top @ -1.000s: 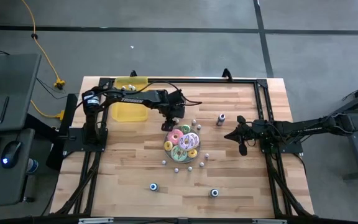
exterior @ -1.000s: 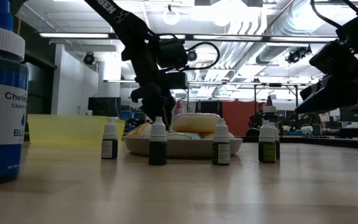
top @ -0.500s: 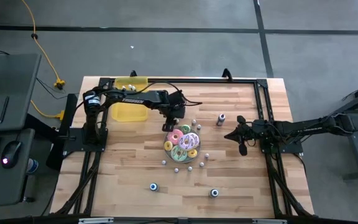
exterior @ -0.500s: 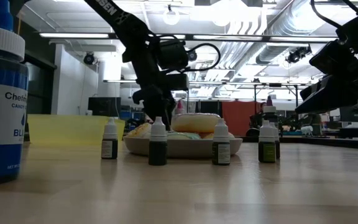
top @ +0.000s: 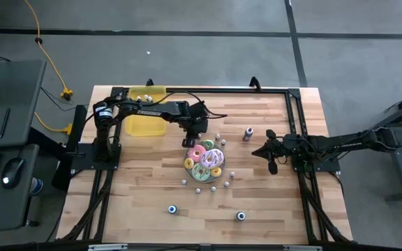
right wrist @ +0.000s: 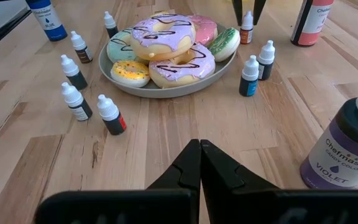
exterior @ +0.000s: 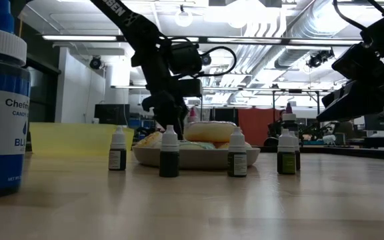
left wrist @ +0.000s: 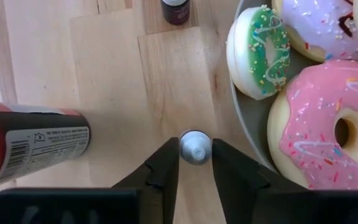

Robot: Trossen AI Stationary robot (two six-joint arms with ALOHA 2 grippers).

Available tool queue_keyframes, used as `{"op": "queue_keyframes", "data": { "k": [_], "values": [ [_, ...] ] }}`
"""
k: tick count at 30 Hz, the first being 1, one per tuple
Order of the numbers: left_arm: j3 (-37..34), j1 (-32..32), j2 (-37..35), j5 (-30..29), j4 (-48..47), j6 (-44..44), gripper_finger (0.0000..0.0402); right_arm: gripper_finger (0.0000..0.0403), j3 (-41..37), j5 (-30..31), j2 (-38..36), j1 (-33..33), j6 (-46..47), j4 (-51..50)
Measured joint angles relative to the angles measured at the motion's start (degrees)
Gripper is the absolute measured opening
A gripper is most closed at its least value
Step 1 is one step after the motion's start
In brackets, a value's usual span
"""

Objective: Pick & Place food coloring
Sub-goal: Put the small orange food coloring bottle into the yellow bin

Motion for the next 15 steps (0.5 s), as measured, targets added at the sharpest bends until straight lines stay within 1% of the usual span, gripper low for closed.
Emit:
{"op": "queue_keyframes", "data": {
  "k": [7, 15],
  "values": [
    [0.07, 0.00, -0.09, 0.02, -0.12, 0.00, 0.0053, 0.0000, 0.00, 0.00, 0.02, 0.02, 0.00, 0.02],
    [0.09, 0.00, -0.39, -0.24, -0.52, -1.14, 0.0046, 0.0000, 0.02, 0.02, 0.02, 0.00, 0.00, 0.00]
  ]
}}
